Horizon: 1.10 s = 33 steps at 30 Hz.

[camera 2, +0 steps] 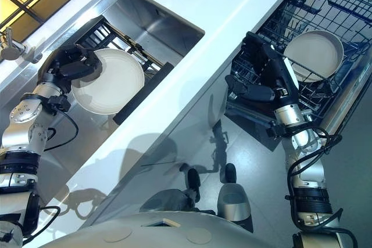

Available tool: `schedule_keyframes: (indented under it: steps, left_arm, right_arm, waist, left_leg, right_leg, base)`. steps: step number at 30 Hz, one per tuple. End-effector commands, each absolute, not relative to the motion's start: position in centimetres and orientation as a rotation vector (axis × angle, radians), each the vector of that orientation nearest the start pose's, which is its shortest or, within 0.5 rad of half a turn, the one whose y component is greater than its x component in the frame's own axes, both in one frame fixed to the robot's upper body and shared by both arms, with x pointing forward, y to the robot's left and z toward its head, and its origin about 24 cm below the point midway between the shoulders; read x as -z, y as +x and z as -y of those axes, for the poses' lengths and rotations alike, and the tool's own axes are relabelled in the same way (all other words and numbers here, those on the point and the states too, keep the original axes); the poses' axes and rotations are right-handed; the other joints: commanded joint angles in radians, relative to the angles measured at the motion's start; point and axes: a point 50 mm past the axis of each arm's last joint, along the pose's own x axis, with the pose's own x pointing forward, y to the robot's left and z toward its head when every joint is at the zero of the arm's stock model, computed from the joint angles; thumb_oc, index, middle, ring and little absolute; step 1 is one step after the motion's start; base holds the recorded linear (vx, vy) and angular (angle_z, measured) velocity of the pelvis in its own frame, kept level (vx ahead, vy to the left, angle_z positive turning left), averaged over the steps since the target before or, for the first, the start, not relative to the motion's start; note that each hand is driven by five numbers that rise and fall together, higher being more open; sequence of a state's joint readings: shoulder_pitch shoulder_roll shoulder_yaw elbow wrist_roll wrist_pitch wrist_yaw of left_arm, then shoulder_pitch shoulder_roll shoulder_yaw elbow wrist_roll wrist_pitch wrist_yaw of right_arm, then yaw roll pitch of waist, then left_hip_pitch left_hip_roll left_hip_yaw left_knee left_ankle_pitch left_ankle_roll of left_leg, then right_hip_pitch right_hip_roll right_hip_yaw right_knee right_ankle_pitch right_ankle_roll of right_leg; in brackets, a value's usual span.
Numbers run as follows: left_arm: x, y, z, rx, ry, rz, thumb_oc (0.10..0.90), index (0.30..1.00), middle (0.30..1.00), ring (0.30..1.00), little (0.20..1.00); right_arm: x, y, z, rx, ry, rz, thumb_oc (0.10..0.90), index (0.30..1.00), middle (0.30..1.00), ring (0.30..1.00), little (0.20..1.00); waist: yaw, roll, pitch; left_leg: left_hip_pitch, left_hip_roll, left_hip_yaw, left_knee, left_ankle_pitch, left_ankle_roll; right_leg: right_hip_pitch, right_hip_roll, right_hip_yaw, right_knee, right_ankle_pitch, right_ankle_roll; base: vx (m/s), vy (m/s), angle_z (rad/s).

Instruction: Pick up plates and place into dishwasher.

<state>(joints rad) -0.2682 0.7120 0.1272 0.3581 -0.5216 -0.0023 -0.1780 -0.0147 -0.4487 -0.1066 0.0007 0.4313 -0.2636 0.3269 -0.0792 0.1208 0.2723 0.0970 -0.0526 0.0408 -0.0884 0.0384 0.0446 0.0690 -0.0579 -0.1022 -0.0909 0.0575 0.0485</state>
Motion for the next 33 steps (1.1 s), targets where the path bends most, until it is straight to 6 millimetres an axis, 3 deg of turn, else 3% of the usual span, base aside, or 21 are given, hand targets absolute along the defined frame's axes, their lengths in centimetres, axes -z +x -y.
schedule_keyframes:
  steps: [1, 9, 14, 22, 28, 31, 33]
  left_arm:
    - [-17.1, 28.9, -30.2, 0.005, 0.211, 0.347, 0.1, 0.3, 0.3, 0.3, 0.2]
    - [-21.0, 27.7, -30.8, -0.109, 0.308, 0.571, 0.1, 0.3, 0.3, 0.3, 0.2]
    - [-25.2, 26.0, -31.3, -0.265, 0.449, 0.813, 0.1, 0.3, 0.3, 0.3, 0.2]
    - [-29.2, 23.6, -29.2, -0.424, 0.595, 1.146, 0.1, 0.3, 0.3, 0.3, 0.2]
    - [-29.0, 23.0, -28.0, -0.427, 0.638, 1.191, 0.1, 0.3, 0.3, 0.3, 0.2]
    - [-28.9, 23.0, -27.5, -0.415, 0.616, 1.201, 0.1, 0.3, 0.3, 0.3, 0.2]
    - [-28.7, 23.0, -26.9, -0.398, 0.593, 1.211, 0.1, 0.3, 0.3, 0.3, 0.2]
  right_arm:
    - [-16.0, 24.7, 21.9, -0.327, -0.117, 0.666, 0.8, 0.9, 0.9, 0.9, 0.9]
    - [-18.4, 24.9, 22.4, -0.284, -0.236, 0.779, 0.8, 0.9, 0.9, 0.9, 0.9]
    - [-23.5, 23.8, 22.7, -0.18, -0.366, 1.032, 0.8, 0.9, 0.9, 0.9, 0.9]
    - [-28.2, 22.7, 22.8, 0.079, -0.496, 1.233, 0.8, 0.9, 0.9, 0.9, 0.9]
    - [-29.0, 21.9, 23.4, 0.198, -0.601, 1.288, 0.8, 0.9, 0.9, 0.9, 0.9]
    - [-29.0, 21.9, 23.0, 0.057, -0.53, 1.252, 0.8, 0.9, 0.9, 0.9, 0.9]
    - [-28.8, 22.6, 22.4, -0.116, -0.394, 1.169, 0.8, 0.9, 0.9, 0.9, 0.9]
  waist:
    - [0.034, -0.023, -0.138]
    - [0.05, -0.04, -0.162]
    - [0.064, -0.053, -0.175]
    - [0.076, -0.075, -0.205]
    - [0.071, -0.084, -0.223]
    - [0.072, -0.087, -0.23]
    - [0.073, -0.09, -0.235]
  left_leg:
    - [-0.018, -0.054, -0.004, 0.065, -0.112, 0.011]
    - [-0.009, -0.036, -0.01, 0.036, -0.092, -0.001]
    - [-0.002, -0.027, -0.018, 0.029, -0.09, -0.006]
    - [0.016, -0.021, -0.031, 0.014, -0.09, -0.015]
    - [0.025, -0.018, -0.032, 0.008, -0.093, -0.016]
    - [0.028, -0.017, -0.032, 0.006, -0.094, -0.018]
    - [0.03, -0.017, -0.033, 0.004, -0.093, -0.019]
  right_leg:
    - [-0.054, 0.061, -0.017, 0.168, -0.182, 0.002]
    - [-0.031, 0.072, -0.031, 0.151, -0.183, -0.01]
    - [-0.013, 0.076, -0.041, 0.141, -0.188, -0.016]
    - [0.01, 0.086, -0.042, 0.138, -0.2, -0.026]
    - [0.016, 0.094, -0.035, 0.14, -0.203, -0.025]
    - [0.019, 0.096, -0.034, 0.138, -0.201, -0.024]
    - [0.022, 0.096, -0.035, 0.133, -0.198, -0.024]
  base:
    - [-0.02, -0.054, 0.09]
    - [-0.04, -0.028, 0.08]
    - [-0.04, -0.034, 0.09]
    - [-0.04, -0.039, 0.13]
    - [-0.04, -0.025, 0.12]
    - [-0.05, -0.026, -0.03]
    - [-0.06, -0.024, -0.01]
